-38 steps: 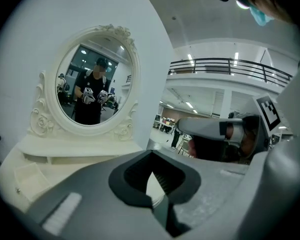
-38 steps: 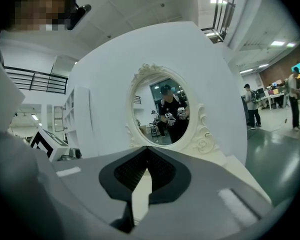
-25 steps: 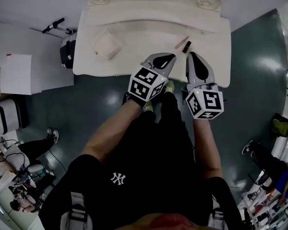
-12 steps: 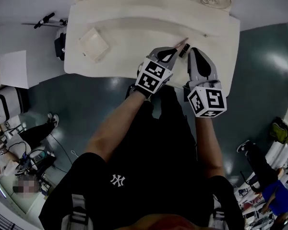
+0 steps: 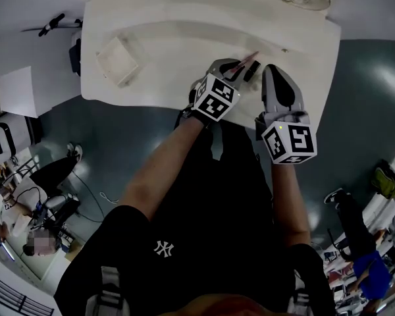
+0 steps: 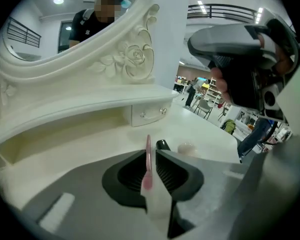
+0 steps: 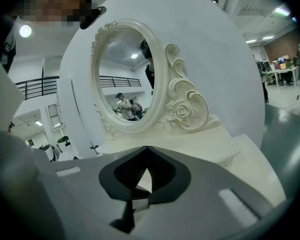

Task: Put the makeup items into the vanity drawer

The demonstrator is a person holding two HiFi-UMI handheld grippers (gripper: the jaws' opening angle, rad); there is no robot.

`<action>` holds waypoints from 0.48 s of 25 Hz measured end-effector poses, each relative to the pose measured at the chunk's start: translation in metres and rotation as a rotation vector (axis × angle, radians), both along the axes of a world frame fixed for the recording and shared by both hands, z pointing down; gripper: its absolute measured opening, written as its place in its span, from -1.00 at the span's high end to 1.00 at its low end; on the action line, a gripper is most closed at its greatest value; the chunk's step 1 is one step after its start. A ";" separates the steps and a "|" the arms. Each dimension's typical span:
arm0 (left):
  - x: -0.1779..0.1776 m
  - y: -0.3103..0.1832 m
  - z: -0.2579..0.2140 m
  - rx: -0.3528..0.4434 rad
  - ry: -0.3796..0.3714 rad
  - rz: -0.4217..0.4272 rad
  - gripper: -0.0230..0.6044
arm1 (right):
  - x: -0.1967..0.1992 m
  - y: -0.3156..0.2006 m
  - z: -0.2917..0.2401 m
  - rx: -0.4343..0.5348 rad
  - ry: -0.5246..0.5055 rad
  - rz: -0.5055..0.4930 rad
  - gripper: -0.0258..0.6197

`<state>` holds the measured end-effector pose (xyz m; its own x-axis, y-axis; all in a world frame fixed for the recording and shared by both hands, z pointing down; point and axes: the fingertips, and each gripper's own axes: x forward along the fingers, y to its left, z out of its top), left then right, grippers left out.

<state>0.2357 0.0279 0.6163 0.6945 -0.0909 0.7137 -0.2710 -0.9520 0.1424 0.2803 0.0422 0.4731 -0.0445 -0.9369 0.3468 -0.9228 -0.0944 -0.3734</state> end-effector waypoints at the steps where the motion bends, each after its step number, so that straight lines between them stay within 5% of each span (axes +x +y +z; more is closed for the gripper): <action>1: 0.001 0.000 0.005 0.005 -0.014 0.009 0.77 | 0.002 -0.001 0.002 -0.002 -0.004 0.000 0.84; 12: 0.009 -0.001 0.035 0.024 -0.109 0.053 0.75 | 0.007 -0.011 0.014 -0.016 -0.026 -0.029 0.84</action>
